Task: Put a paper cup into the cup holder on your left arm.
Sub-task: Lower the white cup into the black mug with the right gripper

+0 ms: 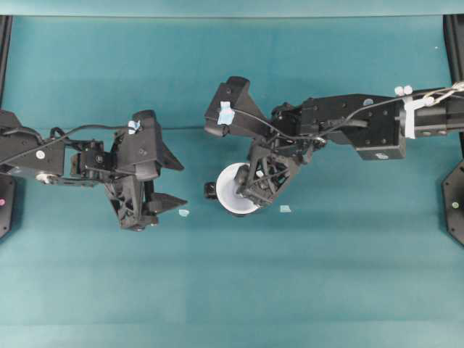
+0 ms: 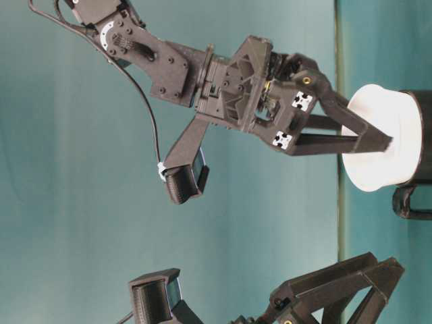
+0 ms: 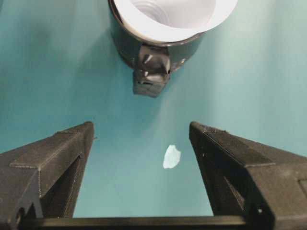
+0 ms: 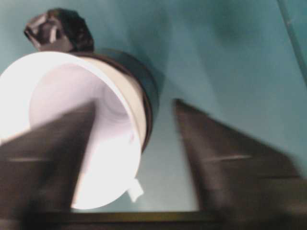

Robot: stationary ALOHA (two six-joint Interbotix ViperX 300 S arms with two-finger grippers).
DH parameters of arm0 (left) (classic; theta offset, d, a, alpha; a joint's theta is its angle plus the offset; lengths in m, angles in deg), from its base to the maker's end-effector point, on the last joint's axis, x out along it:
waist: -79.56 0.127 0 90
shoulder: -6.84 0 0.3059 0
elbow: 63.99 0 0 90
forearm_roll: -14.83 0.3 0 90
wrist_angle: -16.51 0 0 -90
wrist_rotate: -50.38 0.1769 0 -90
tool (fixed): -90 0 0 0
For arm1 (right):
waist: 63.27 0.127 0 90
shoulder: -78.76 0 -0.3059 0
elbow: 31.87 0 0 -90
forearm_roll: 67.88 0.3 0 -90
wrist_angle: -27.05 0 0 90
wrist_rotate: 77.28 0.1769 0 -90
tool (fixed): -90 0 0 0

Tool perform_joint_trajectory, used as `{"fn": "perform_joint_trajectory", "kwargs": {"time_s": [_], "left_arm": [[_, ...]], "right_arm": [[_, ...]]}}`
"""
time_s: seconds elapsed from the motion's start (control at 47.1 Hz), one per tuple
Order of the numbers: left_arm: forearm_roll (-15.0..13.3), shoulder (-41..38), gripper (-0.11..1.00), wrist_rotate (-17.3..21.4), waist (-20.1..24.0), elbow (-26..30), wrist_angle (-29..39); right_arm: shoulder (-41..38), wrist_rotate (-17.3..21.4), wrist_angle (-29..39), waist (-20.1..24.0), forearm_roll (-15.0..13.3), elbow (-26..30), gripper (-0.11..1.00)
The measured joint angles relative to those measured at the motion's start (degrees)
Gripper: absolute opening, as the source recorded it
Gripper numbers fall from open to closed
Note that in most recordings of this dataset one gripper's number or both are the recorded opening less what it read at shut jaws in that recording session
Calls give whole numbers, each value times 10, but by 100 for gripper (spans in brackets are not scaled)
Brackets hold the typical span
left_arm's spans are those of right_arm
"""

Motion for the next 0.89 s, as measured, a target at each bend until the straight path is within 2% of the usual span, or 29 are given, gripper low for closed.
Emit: {"fn": "perform_joint_trajectory", "kwargs": {"time_s": [0.064, 0.106, 0.891], "left_arm": [[-1, 0, 86, 0, 0, 0, 0], [0, -1, 86, 0, 0, 0, 0], [-1, -1, 86, 0, 0, 0, 0]], "right_arm": [[0, 0, 0, 0, 0, 0, 81], [0, 0, 0, 0, 0, 0, 82], [10, 0, -11, -1, 0, -9, 81]]}}
